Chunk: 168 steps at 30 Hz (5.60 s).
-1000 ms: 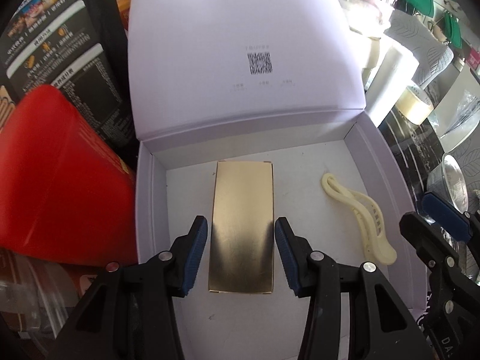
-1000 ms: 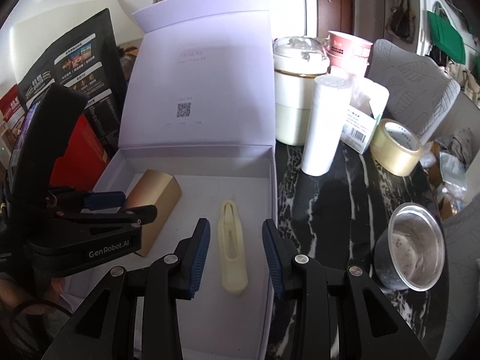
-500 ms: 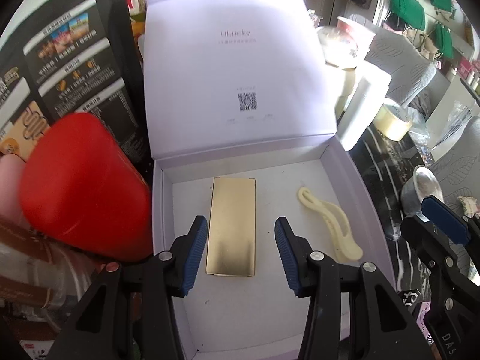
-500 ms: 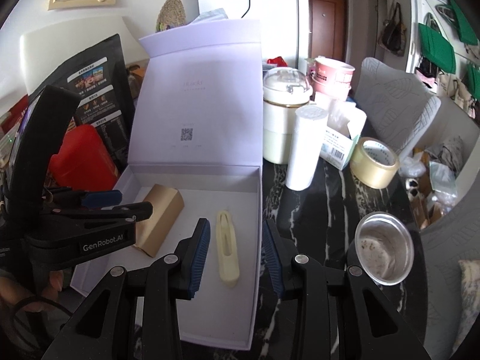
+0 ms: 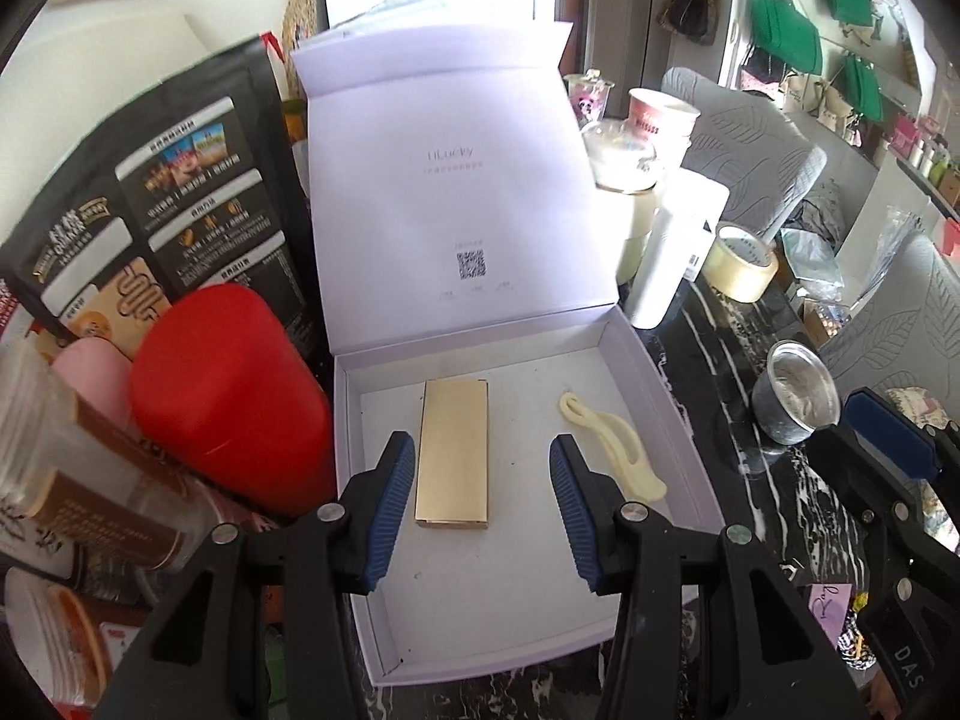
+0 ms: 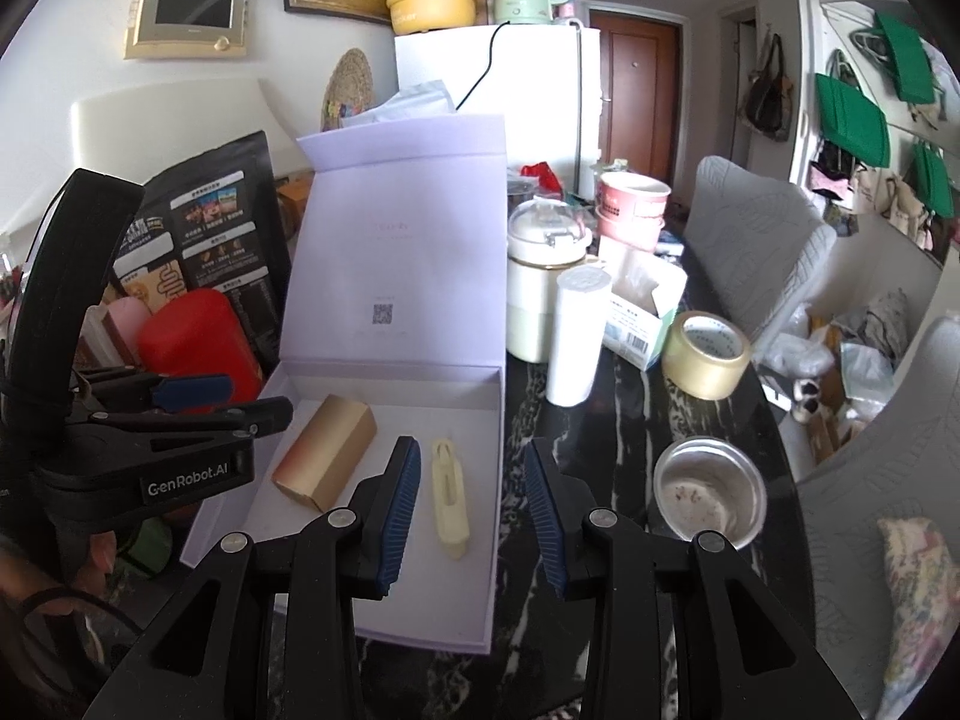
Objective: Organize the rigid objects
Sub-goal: 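Withdraw both tools from the white box toward the purple card, then grasp the purple card with the left tool while the right tool grasps the lollipop, then lift the purple card and lollipop toward the white box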
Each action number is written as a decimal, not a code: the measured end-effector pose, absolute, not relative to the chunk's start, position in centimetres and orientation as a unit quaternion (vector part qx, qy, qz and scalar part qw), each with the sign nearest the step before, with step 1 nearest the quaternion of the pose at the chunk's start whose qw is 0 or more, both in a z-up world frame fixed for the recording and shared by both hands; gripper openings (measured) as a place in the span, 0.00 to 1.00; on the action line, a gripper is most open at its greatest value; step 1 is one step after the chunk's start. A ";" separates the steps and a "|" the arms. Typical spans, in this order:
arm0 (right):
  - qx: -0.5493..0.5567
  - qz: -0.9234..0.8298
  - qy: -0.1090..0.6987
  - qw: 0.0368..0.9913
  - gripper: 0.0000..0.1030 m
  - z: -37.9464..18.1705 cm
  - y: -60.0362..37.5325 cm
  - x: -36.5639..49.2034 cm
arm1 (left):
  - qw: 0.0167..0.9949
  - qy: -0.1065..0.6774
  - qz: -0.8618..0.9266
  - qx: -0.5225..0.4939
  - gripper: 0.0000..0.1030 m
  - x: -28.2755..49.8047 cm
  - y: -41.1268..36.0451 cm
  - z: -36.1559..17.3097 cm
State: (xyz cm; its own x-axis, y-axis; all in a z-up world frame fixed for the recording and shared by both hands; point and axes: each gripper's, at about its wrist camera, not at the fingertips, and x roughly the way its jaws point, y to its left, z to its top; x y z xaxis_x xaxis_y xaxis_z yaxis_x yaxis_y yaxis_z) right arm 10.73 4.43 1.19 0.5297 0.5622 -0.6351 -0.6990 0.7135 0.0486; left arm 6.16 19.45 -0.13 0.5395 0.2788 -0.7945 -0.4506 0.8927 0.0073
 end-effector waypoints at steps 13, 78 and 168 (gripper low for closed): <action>-0.096 0.353 0.293 0.884 0.40 3.5 0.5 8.1 | 0.895 0.394 0.195 -0.076 0.45 3.0 15.7 3.0; -0.045 0.251 0.332 0.908 0.53 -1.9 -16.2 -1.5 | 0.897 0.443 -0.004 0.014 1.00 -1.7 -1.4 -3.9; 0.032 0.216 0.436 0.873 0.24 -10.3 -20.3 7.0 | 0.860 0.501 -0.091 -0.029 0.49 5.0 -5.5 -9.5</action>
State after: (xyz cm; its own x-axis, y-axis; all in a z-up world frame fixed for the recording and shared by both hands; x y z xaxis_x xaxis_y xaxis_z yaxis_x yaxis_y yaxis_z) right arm 6.96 -20.25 -10.31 0.5258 0.4044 -0.7483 -0.3493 0.9048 0.2435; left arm 5.01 -5.47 -9.54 0.4824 -0.1847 -0.8563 0.1269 0.9819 -0.1403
